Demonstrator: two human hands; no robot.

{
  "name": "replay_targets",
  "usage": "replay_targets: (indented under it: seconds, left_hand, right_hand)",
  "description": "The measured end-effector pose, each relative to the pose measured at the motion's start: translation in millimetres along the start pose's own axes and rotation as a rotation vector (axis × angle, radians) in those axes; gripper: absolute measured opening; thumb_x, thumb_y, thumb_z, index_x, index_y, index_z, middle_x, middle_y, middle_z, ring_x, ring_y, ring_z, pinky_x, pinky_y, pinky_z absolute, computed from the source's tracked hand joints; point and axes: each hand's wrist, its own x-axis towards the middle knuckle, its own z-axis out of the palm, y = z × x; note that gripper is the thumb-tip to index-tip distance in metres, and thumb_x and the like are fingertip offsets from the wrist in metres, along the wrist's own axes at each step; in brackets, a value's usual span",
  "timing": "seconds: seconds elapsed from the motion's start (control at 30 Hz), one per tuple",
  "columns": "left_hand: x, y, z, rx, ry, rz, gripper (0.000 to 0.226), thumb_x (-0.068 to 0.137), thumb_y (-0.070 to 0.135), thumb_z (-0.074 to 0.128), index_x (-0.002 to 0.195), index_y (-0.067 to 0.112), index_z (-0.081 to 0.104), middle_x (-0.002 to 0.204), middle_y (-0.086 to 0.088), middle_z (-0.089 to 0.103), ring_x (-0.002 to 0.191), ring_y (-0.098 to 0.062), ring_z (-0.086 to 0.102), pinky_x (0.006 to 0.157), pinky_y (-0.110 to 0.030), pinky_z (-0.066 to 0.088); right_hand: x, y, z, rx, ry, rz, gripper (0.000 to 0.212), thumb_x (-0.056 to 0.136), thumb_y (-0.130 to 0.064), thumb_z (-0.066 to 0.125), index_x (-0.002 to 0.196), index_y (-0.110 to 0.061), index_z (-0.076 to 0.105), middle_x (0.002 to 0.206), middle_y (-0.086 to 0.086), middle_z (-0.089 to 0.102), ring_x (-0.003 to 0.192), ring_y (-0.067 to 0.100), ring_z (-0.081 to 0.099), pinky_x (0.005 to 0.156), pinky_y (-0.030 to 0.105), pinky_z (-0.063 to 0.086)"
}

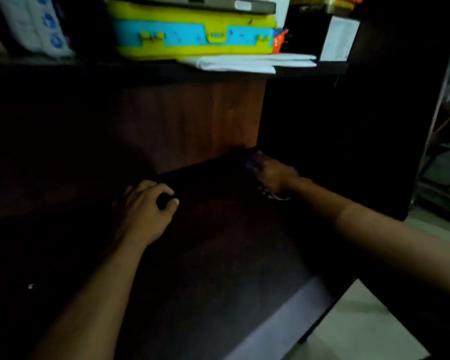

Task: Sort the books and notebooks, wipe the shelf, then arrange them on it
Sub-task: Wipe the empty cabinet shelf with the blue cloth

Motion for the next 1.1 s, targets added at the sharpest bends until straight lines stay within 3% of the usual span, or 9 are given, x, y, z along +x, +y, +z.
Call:
replay_targets:
  seconds: [0.2, 0.37, 0.47, 0.57, 0.67, 0.73, 0.8, 0.93, 1.1]
  left_hand:
    - [8.5, -4.9, 5.9, -0.008, -0.001, 0.014, 0.023, 0.094, 0.046, 0.063, 0.114, 0.035, 0.066, 0.136, 0.01, 0.056, 0.126, -0.026, 0.046, 0.109, -0.045, 0.033]
    - [11.2, -4.6, 6.1, 0.034, -0.019, 0.015, 0.023, 0.095, 0.052, 0.057, 0.113, 0.039, 0.062, 0.137, 0.014, 0.053, 0.129, -0.022, 0.042, 0.111, -0.048, 0.027]
    - [11.7, -5.2, 7.9, 0.07, -0.03, 0.01, 0.022, 0.096, 0.051, 0.056, 0.112, 0.037, 0.06, 0.137, 0.012, 0.052, 0.128, -0.023, 0.044, 0.111, -0.05, 0.026]
    - [12.4, -6.0, 8.8, -0.028, 0.007, -0.027, 0.017, 0.099, 0.036, 0.055, 0.116, 0.032, 0.057, 0.135, 0.004, 0.051, 0.126, -0.027, 0.049, 0.109, -0.046, 0.034]
    - [8.9, -1.9, 3.4, -0.25, 0.108, -0.16, 0.018, 0.099, 0.016, 0.047, 0.115, 0.025, 0.05, 0.144, -0.011, 0.041, 0.124, -0.035, 0.048, 0.098, -0.042, 0.039]
    - [0.0, 1.8, -4.4, -0.287, 0.214, -0.15, 0.019, 0.098, 0.011, 0.046, 0.113, 0.02, 0.052, 0.138, -0.012, 0.043, 0.118, -0.035, 0.049, 0.089, -0.036, 0.036]
    - [-13.5, 2.7, -11.4, -0.263, 0.226, -0.06, 0.018, 0.1, 0.019, 0.047, 0.116, 0.018, 0.056, 0.129, -0.011, 0.048, 0.112, -0.034, 0.052, 0.089, -0.036, 0.039]
    - [-39.4, -5.5, -6.5, -0.007, -0.16, 0.121, 0.055, 0.101, 0.06, 0.037, 0.144, 0.029, 0.047, 0.156, -0.002, 0.036, 0.139, -0.029, 0.042, 0.114, -0.043, 0.036]
    - [-52.4, -0.6, -9.0, 0.114, -0.218, 0.129, 0.055, 0.104, 0.058, 0.029, 0.153, 0.033, 0.037, 0.164, 0.004, 0.03, 0.148, -0.024, 0.034, 0.121, -0.041, 0.024]
  right_hand:
    - [49.4, 19.9, -0.8, -0.202, 0.035, 0.258, 0.054, 0.102, -0.039, 0.047, 0.148, -0.011, 0.043, 0.153, 0.019, 0.04, 0.14, 0.041, 0.037, 0.114, 0.051, 0.033]
    - [89.3, 4.3, 6.7, -0.117, 0.039, 0.241, 0.091, 0.076, -0.068, 0.016, 0.143, -0.014, 0.046, 0.146, 0.02, 0.047, 0.131, 0.044, 0.048, 0.107, 0.052, 0.043]
    - [78.1, -17.0, 14.6, -0.066, 0.074, 0.272, 0.071, 0.093, -0.061, 0.026, 0.144, -0.014, 0.041, 0.148, 0.02, 0.044, 0.133, 0.044, 0.047, 0.107, 0.049, 0.041]
    - [39.2, -87.2, 28.8, -0.01, -0.006, 0.137, 0.058, 0.101, -0.048, 0.041, 0.15, -0.017, 0.04, 0.152, 0.015, 0.044, 0.135, 0.037, 0.047, 0.106, 0.043, 0.04]
    - [1.0, -175.4, 60.8, -0.06, -0.131, -0.232, 0.055, 0.097, -0.046, 0.035, 0.142, -0.018, 0.049, 0.141, 0.013, 0.055, 0.126, 0.032, 0.055, 0.101, 0.042, 0.047]
    - [-10.9, -198.0, 67.3, -0.021, -0.144, -0.323, 0.054, 0.096, -0.043, 0.035, 0.142, -0.017, 0.047, 0.14, 0.014, 0.054, 0.125, 0.033, 0.054, 0.102, 0.047, 0.047]
    - [-18.6, -185.1, 54.1, 0.065, -0.11, -0.236, 0.049, 0.1, -0.037, 0.042, 0.144, -0.015, 0.047, 0.143, 0.014, 0.052, 0.129, 0.034, 0.052, 0.105, 0.048, 0.045]
    - [-35.4, -75.7, 16.9, 0.026, -0.021, 0.019, 0.04, 0.103, -0.029, 0.049, 0.14, -0.014, 0.055, 0.144, 0.013, 0.054, 0.131, 0.034, 0.051, 0.107, 0.042, 0.04]
    - [-81.1, 45.3, -14.4, 0.081, 0.131, 0.212, 0.036, 0.103, -0.042, 0.039, 0.123, -0.021, 0.06, 0.133, 0.013, 0.059, 0.122, 0.035, 0.057, 0.097, 0.041, 0.045]
